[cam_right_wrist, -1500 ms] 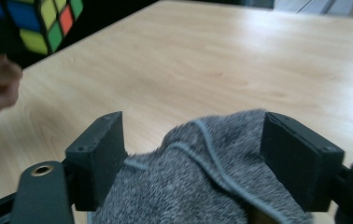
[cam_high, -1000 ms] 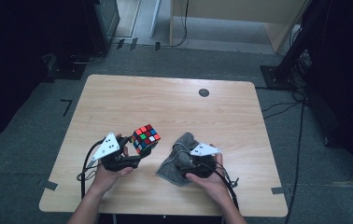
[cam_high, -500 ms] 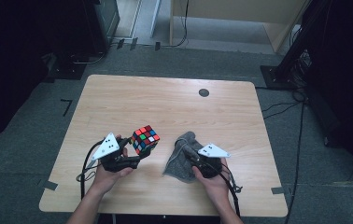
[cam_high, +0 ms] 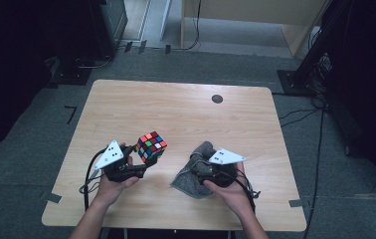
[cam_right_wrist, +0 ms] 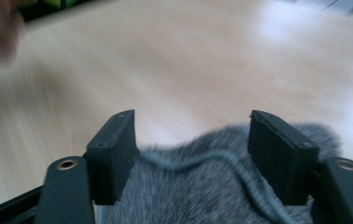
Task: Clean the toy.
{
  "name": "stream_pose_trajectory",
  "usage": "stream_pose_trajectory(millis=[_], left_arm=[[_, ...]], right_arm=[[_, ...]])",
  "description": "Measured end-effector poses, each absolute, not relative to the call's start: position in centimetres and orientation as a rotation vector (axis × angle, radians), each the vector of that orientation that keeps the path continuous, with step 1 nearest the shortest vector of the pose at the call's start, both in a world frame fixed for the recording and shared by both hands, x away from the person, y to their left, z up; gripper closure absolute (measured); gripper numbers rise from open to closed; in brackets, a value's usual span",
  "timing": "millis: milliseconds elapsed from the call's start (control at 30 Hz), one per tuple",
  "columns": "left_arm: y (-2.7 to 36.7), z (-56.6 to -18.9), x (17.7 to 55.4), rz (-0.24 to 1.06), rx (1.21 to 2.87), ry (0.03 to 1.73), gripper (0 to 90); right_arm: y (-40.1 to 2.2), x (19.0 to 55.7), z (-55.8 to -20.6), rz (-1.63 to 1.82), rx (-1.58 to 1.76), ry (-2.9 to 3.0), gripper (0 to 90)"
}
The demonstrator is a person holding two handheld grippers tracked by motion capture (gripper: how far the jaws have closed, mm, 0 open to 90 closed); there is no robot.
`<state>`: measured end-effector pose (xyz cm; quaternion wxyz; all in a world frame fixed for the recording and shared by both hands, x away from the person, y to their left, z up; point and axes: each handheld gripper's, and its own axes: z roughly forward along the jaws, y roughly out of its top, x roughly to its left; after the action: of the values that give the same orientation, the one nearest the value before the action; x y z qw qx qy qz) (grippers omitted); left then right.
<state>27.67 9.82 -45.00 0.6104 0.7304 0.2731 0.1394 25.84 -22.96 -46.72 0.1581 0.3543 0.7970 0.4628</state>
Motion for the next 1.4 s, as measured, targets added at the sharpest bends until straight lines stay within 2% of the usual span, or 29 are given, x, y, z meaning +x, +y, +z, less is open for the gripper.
stream_pose_trajectory(millis=[67, 100, 167, 233, 267, 433, 533, 600, 667, 800, 933, 1067, 1233, 1400], left_arm=[[9.8, -44.9, 27.6, 0.321, 1.685, 0.622, 32.2], [9.8, -44.8, 27.6, 0.321, 1.685, 0.621, 32.2], [9.8, -44.9, 27.6, 0.32, 1.688, 0.623, 32.2], [9.9, -44.9, 27.6, 0.323, 1.688, 0.627, 32.3], [9.9, -44.8, 27.6, 0.321, 1.685, 0.627, 32.3], [9.7, -44.7, 27.5, 0.314, 1.684, 0.619, 32.3], [9.3, -44.7, 27.3, 0.312, 1.694, 0.608, 32.3], [9.2, -44.7, 27.2, 0.313, 1.696, 0.603, 32.3], [9.3, -44.6, 27.2, 0.315, 1.697, 0.599, 32.3], [9.4, -44.7, 27.5, 0.305, 1.693, 0.611, 32.3], [9.1, -44.9, 27.5, 0.297, 1.704, 0.612, 32.4], [8.8, -44.7, 27.1, 0.288, 1.705, 0.595, 32.4], [8.7, -44.6, 27.3, 0.275, 1.702, 0.591, 32.5], [8.5, -44.9, 27.5, 0.271, 1.714, 0.596, 32.6]], right_arm=[[-22.5, 26.1, -47.8, 1.21, 0.979, 2.315, 31.1], [-22.4, 26.3, -48.3, 1.178, 0.991, 2.329, 33.8], [-22.5, 26.7, -49.1, 1.145, 1.04, 2.332, 60.7], [-22.8, 26.9, -49.6, 1.113, 1.128, 2.297, 74.6], [-23.1, 26.8, -49.5, 1.138, 1.159, 2.272, 78.5], [-24.5, 25.7, -47.2, 1.34, 1.223, 2.021, 81.0], [-24.9, 25.5, -46.5, 1.358, 1.235, 1.998, 75.7], [-25.3, 26.4, -46.8, 1.314, 1.275, 2.184, 55.2], [-25.5, 26.8, -47.1, 1.241, 1.224, 2.299, 44.2], [-26.2, 26.6, -46.5, 1.348, 1.149, 2.165, 33.1], [-24.8, 27.8, -47.5, 1.276, 1.068, 2.242, 20.1], [-23.9, 28.4, -49.5, 1.214, 1.09, 2.329, 20.6], [-23.5, 28.6, -51.2, 1.05, 1.088, 2.417, 15.8], [-23.5, 28.5, -52.0, 1.046, 1.048, 2.419, 13.2]])
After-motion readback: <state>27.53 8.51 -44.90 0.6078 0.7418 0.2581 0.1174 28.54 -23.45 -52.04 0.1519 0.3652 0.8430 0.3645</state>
